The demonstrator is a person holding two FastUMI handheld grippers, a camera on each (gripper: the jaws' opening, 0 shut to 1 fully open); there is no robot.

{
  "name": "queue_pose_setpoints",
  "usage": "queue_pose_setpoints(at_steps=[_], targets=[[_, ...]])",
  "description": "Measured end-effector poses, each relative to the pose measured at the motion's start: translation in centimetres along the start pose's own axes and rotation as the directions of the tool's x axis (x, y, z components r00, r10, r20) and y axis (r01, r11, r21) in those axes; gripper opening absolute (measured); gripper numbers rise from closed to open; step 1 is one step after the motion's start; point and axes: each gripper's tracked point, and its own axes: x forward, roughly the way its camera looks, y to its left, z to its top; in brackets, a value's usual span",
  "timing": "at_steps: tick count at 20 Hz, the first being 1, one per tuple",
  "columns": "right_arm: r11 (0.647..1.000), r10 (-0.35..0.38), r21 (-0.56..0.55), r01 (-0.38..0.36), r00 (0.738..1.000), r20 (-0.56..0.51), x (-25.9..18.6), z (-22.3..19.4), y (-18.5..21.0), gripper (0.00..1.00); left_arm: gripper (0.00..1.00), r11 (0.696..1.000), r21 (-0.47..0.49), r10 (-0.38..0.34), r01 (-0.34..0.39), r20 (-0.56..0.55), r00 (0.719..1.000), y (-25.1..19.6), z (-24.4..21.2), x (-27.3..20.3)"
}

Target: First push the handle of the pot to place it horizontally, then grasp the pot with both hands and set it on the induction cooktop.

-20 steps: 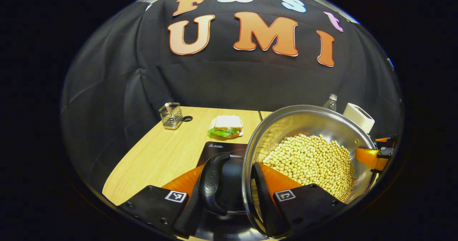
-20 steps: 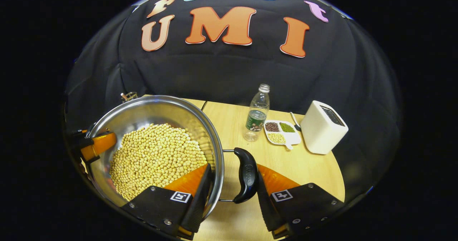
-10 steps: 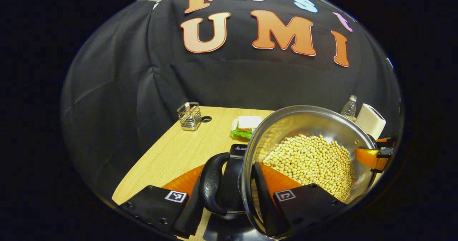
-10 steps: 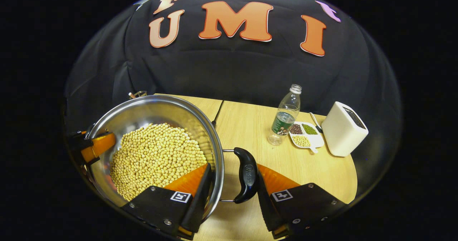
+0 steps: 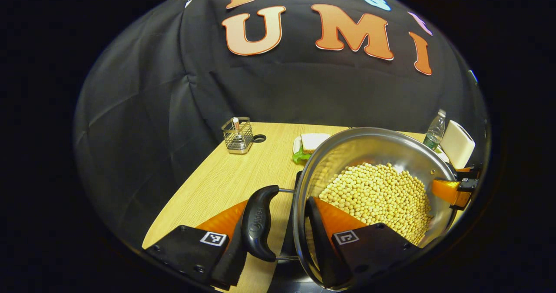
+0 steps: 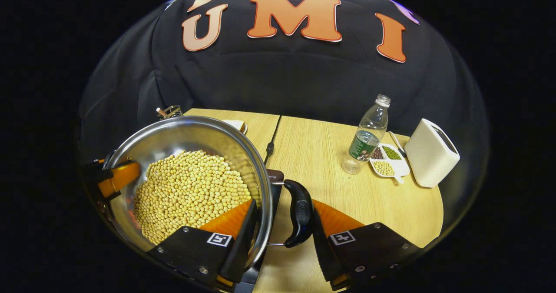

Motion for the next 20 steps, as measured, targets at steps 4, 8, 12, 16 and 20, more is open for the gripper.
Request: queue_pose_setpoints(at_steps=[4,8,12,16,20], targets=[[1.000,-0.017,-0.002,0.017,1.000,-0.018,0.8,-0.3,0.2,0.67,0.75,1.000,-0.009,-0.020,0.019,-0.022,1.000,-0.2,-0.3,0.1],[1.000,-0.028,-0.004,0.028,0.999,-0.037,2.0,-0.8,0.1,0.67,0.72,0.999,-0.025,-0.031,0.030,-0.039,0.999,-0.5,-0.6,0.3],[1.000,-0.030,0.007,0.031,0.998,-0.047,2.6,-1.0,0.2,0.67,0.75,0.999,-0.034,-0.038,0.037,-0.039,0.999,-0.6,-0.6,0.5],[0.997,-0.033,0.074,0.034,0.999,-0.018,2.4,0.3,0.5,0.71,0.77,1.000,-0.012,0.002,-0.003,-0.060,0.998,-0.1,-0.8,0.6],[0.999,-0.037,0.036,0.034,0.997,0.074,-0.3,3.0,-0.4,0.78,0.87,0.999,0.032,0.015,-0.015,0.014,1.000,0.9,0.5,0.3]])
